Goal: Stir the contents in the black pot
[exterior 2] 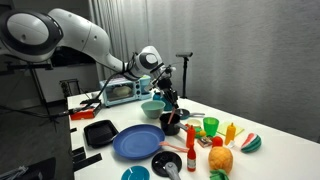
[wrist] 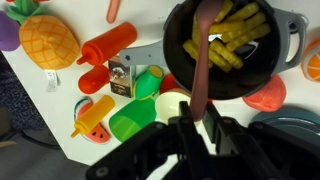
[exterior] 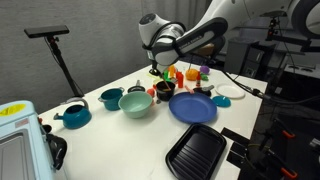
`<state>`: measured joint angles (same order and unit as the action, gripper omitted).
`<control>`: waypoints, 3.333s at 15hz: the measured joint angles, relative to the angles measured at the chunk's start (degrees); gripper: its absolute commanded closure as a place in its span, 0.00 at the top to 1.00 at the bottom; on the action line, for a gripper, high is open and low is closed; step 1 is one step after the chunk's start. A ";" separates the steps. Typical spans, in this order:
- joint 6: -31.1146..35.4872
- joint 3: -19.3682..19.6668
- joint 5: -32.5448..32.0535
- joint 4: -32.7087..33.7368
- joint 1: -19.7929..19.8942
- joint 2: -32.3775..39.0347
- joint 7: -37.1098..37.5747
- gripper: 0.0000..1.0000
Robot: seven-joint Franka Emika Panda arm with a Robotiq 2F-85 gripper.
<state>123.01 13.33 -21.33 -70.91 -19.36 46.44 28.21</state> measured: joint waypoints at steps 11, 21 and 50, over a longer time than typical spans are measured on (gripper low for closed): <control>-12.07 -6.57 6.99 0.50 5.22 -0.74 -3.56 0.05; -5.64 -7.83 8.96 0.16 8.33 -2.11 -4.45 0.00; 10.11 -7.55 8.39 -1.26 9.65 2.07 -9.86 0.45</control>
<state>133.12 5.78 -12.94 -72.18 -9.71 48.51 18.35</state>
